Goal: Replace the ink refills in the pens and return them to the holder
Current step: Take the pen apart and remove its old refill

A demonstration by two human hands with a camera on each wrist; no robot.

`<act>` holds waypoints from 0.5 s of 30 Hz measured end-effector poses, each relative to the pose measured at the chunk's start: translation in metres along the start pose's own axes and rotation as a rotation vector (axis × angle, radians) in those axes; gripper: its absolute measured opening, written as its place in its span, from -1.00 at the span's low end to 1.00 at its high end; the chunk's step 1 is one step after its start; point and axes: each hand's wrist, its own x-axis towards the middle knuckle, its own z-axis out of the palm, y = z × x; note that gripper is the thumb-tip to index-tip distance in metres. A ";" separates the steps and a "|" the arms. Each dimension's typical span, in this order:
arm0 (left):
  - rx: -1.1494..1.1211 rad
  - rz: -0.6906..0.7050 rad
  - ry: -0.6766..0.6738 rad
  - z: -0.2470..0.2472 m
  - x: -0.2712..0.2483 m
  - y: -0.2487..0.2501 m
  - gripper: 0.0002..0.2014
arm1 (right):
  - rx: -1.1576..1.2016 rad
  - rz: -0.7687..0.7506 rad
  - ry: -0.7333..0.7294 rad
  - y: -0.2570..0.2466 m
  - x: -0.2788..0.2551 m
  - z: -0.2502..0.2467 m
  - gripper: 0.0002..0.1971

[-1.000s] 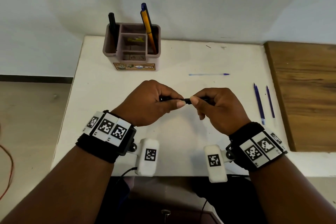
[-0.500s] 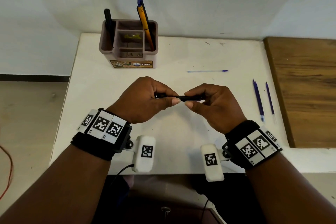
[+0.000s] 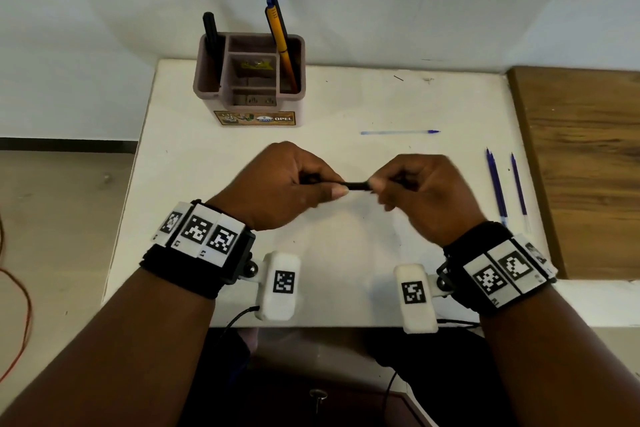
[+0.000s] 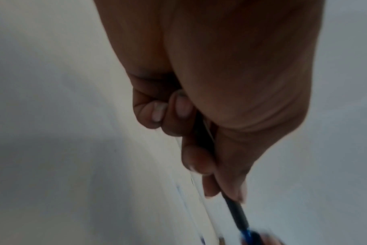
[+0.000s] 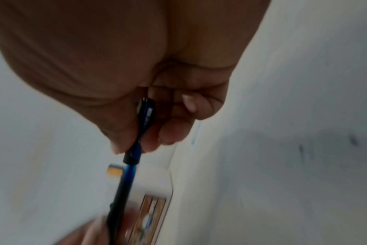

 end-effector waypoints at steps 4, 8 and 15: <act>-0.084 -0.073 0.158 -0.023 0.000 -0.011 -0.98 | 0.068 0.010 0.309 0.009 0.004 -0.032 -0.85; -0.002 -0.049 0.089 -0.013 0.001 -0.008 -0.96 | -0.197 0.051 0.298 0.019 0.008 -0.020 -0.93; 0.050 -0.013 0.023 -0.003 0.002 -0.010 -0.89 | -0.453 0.133 0.175 0.035 0.013 0.002 -0.86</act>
